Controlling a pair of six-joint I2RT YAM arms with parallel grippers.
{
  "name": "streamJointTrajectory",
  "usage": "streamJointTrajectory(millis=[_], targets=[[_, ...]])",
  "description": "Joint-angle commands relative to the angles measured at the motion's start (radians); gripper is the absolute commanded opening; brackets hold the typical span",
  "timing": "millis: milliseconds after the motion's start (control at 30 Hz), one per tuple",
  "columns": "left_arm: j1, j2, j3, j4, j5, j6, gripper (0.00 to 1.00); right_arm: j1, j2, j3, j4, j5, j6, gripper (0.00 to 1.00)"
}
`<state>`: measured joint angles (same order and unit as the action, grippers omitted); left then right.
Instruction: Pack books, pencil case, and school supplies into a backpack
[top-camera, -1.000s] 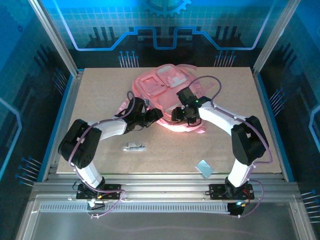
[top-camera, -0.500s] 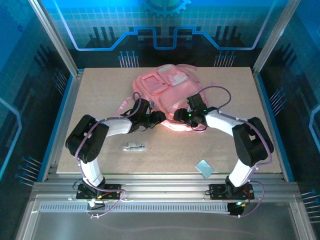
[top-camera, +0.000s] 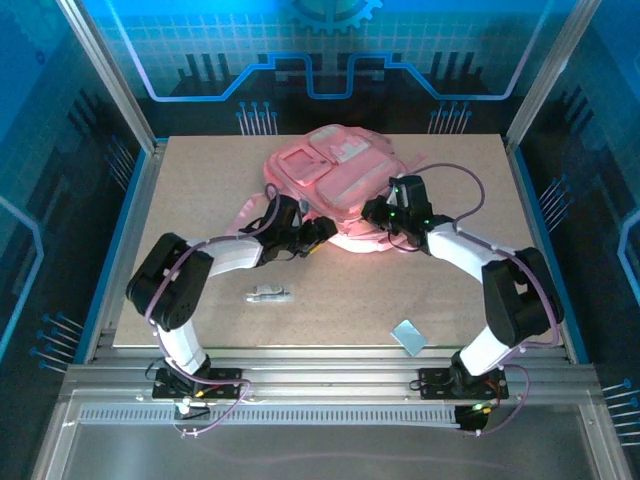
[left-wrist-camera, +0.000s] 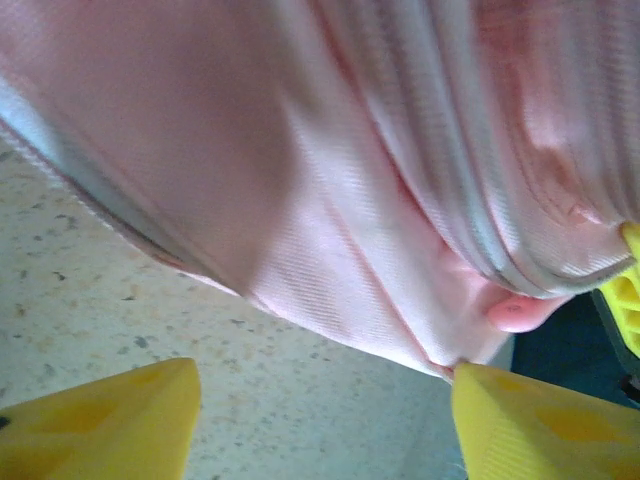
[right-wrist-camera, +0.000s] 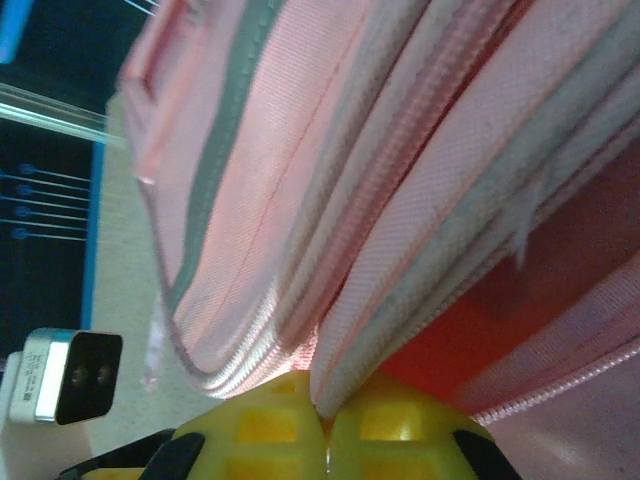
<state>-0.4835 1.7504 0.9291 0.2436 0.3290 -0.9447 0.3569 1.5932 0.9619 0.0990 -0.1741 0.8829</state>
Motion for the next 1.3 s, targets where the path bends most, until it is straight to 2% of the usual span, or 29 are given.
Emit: streamJointTrajectory(millis=[0, 233, 533, 600, 667, 867, 900, 1000, 1033, 1167, 1267], targets=[[-0.005, -0.099, 0.036, -0.017, -0.041, -0.047, 0.74, -0.016, -0.076, 0.015, 0.101, -0.028, -0.027, 0.0], [-0.002, -0.099, 0.043, 0.101, -0.153, -0.172, 0.76, -0.026, -0.066, 0.01, 0.131, -0.1, -0.01, 0.0], [-0.014, 0.062, 0.104, 0.182, -0.157, -0.252, 0.72, -0.027, -0.036, 0.022, 0.165, -0.177, 0.001, 0.0], [-0.013, 0.085, 0.115, 0.192, -0.171, -0.249, 0.69, -0.027, -0.027, 0.03, 0.165, -0.202, -0.001, 0.0], [-0.011, 0.097, 0.13, 0.21, -0.19, -0.242, 0.6, -0.026, -0.023, 0.028, 0.166, -0.226, 0.001, 0.0], [-0.011, 0.135, 0.231, 0.2, -0.209, -0.176, 0.05, -0.028, -0.027, 0.011, 0.126, -0.258, -0.048, 0.0], [-0.011, 0.142, 0.239, 0.207, -0.199, -0.177, 0.0, -0.032, -0.026, 0.017, 0.104, -0.26, -0.057, 0.0], [-0.02, 0.13, 0.24, 0.222, -0.205, -0.176, 0.0, -0.038, -0.039, 0.033, 0.023, -0.234, -0.076, 0.0], [-0.024, 0.122, 0.242, 0.218, -0.21, -0.17, 0.0, -0.038, -0.046, 0.042, -0.023, -0.207, -0.083, 0.05], [-0.04, 0.094, 0.246, 0.21, -0.227, -0.16, 0.0, -0.028, -0.094, 0.094, -0.262, -0.062, -0.093, 0.53], [-0.051, 0.095, 0.256, 0.212, -0.229, -0.164, 0.0, 0.002, -0.137, 0.107, -0.372, 0.027, -0.101, 0.65]])
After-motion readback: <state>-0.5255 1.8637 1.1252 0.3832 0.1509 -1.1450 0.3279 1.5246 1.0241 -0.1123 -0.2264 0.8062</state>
